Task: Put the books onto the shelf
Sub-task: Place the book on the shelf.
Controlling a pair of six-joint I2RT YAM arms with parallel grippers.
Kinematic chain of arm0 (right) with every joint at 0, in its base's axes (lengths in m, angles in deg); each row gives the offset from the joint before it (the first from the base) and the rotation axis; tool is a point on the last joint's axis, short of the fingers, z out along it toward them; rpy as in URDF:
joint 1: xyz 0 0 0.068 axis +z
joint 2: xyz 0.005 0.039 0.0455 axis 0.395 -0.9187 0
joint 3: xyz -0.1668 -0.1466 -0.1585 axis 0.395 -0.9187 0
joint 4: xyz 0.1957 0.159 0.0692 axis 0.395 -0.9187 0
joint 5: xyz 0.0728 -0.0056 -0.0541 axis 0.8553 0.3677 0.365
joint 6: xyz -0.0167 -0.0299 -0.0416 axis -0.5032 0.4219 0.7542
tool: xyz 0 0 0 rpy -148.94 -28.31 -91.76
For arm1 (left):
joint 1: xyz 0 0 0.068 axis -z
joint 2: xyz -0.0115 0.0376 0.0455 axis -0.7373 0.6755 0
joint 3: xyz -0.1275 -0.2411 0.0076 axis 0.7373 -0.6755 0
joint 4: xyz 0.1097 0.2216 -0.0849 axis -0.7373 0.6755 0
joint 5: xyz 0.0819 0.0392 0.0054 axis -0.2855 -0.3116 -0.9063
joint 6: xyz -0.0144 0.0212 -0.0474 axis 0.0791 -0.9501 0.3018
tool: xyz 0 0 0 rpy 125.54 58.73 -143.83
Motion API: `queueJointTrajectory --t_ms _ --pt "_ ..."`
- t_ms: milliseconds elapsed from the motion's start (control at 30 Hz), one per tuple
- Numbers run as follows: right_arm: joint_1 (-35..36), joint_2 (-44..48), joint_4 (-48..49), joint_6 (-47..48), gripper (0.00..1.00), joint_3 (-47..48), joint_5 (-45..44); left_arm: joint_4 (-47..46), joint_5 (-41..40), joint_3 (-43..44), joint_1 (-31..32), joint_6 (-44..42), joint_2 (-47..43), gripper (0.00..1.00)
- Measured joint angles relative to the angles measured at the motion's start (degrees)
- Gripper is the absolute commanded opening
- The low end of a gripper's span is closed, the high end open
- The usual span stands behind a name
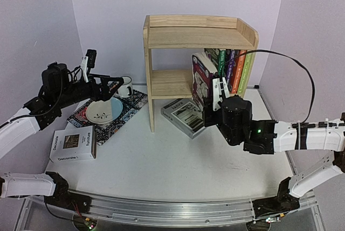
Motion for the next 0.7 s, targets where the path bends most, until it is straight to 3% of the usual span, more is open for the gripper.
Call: queueJointTrajectory --t_ms 700 --pt "-0.1 0.0 -4.4 0.4 0.00 6.8 -0.7 1.3 0.5 0.0 0.0 -0.1 1.2 0.99"
